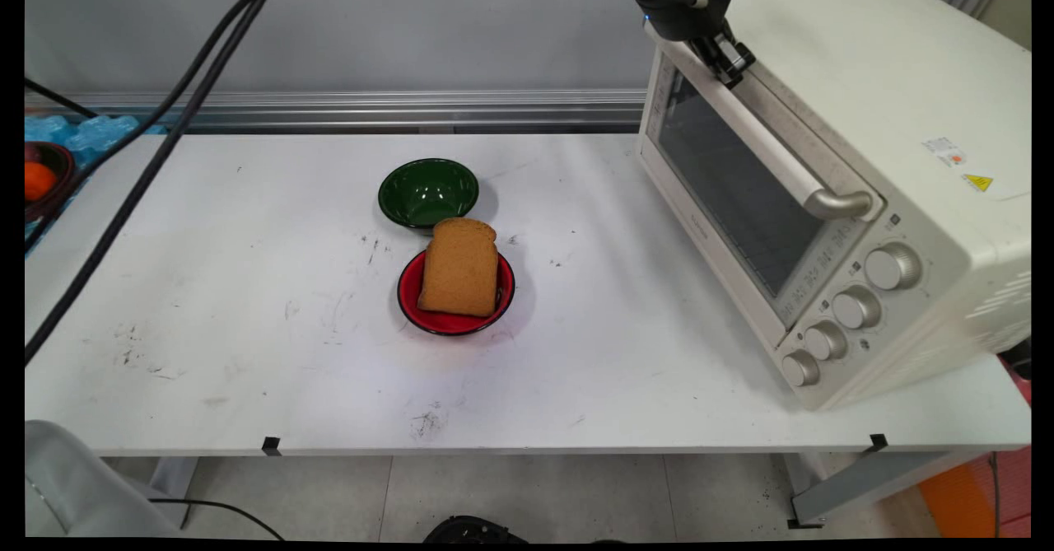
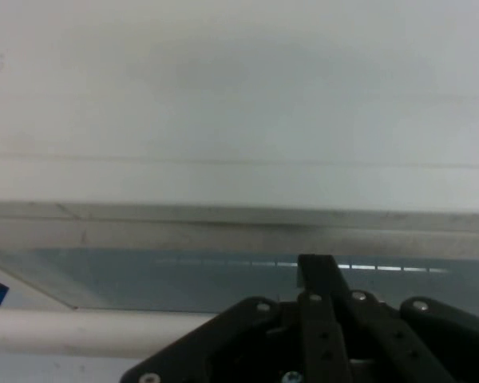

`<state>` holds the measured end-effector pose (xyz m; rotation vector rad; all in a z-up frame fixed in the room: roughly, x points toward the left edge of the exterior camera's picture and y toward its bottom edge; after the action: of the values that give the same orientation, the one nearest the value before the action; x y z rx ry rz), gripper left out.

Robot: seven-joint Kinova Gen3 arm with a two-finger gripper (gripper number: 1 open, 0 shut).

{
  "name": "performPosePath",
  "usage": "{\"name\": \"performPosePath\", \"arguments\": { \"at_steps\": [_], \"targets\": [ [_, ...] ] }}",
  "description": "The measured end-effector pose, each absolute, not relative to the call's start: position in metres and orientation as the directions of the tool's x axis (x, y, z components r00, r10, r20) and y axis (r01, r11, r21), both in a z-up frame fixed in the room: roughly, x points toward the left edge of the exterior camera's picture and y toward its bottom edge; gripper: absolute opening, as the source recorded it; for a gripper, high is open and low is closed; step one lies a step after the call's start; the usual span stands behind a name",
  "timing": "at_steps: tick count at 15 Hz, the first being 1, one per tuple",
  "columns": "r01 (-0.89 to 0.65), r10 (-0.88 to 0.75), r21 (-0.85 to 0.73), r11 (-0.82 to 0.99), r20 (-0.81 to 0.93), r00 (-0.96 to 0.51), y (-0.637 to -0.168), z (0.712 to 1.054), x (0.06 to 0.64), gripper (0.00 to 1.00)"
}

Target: Open the oven

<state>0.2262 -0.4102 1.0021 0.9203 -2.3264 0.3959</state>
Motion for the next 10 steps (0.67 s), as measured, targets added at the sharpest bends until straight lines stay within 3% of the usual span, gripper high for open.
{"name": "performPosePath", "arguments": {
  "at_steps": [10],
  "targets": [
    [-0.693, -0.535, -0.055, 0.718, 0.594, -0.601, -0.401, 0.996, 0.237, 0.00]
  ]
}}
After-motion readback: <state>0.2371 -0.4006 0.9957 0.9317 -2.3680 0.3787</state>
